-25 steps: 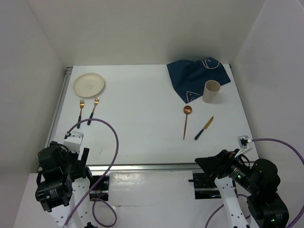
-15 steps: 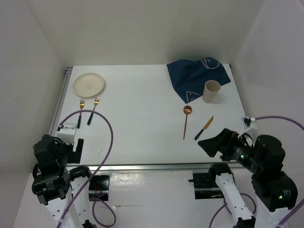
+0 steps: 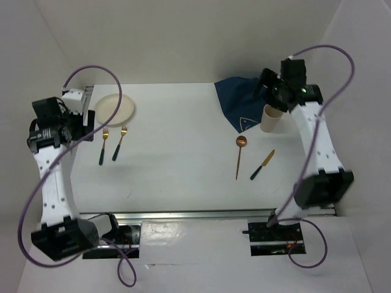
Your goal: Set the dinner table for one person
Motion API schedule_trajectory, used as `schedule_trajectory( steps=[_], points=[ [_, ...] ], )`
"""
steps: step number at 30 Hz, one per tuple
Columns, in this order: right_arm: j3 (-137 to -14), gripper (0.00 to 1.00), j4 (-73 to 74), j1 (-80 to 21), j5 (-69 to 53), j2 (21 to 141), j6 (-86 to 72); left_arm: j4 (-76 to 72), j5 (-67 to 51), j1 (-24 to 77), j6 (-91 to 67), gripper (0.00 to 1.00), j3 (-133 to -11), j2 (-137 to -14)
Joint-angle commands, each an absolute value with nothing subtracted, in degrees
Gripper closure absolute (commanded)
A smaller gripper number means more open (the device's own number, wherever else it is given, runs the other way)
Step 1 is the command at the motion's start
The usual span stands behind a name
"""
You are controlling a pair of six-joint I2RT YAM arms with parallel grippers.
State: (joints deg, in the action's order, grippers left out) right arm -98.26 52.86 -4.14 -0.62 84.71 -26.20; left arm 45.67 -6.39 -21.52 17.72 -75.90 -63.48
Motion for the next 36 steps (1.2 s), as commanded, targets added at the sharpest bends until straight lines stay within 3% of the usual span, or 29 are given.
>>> schedule_trajectory(
  steps=[1, 6, 12, 19, 25, 26, 32, 34, 36],
  points=[
    [-108.49, 0.0, 42.37, -4.48, 3.53, 96.56, -20.31, 41.31, -8.09, -19.96, 14.95, 0.07, -79.35, -69.24],
    [-121.27, 0.0, 37.81, -7.55, 1.66, 118.77, -13.38, 41.31, -4.85, -17.59, 13.8, 0.1, -81.91, -79.78],
    [-134.1, 0.0, 37.52, -16.25, 12.21, 138.82, -4.49, 39.11, -1.05, -11.34, 14.94, 0.1, -81.39, -82.17],
    [-129.3, 0.0, 34.63, -16.79, 12.92, 144.13, -4.48, 42.97, -3.16, -10.81, 13.18, 0.1, -87.53, -88.76],
    [-129.29, 0.02, 38.94, -17.4, 21.7, 150.29, -5.01, 42.98, -3.16, -10.81, 12.66, 0.1, -90.62, -91.4],
    [-127.81, 0.06, 38.94, -17.4, 21.1, 150.29, -5.01, 42.98, -3.16, -10.29, 12.66, 0.1, -91.4, -91.41],
    [-124.19, 0.65, 36.75, -17.4, 10.92, 150.29, -3.08, 42.98, -3.16, -10.28, 12.04, 0.1, -91.41, -92.02],
    [-124.71, 1.0, 36.04, -17.4, 7.73, 150.29, -2.46, 42.98, -3.16, -10.28, 12.04, 0.1, -91.41, -92.02],
    [-125.94, 1.0, 36.04, -17.93, 5.38, 150.29, -2.46, 42.98, -3.16, -10.28, 12.04, 0.1, -90.88, -92.02]
  ],
)
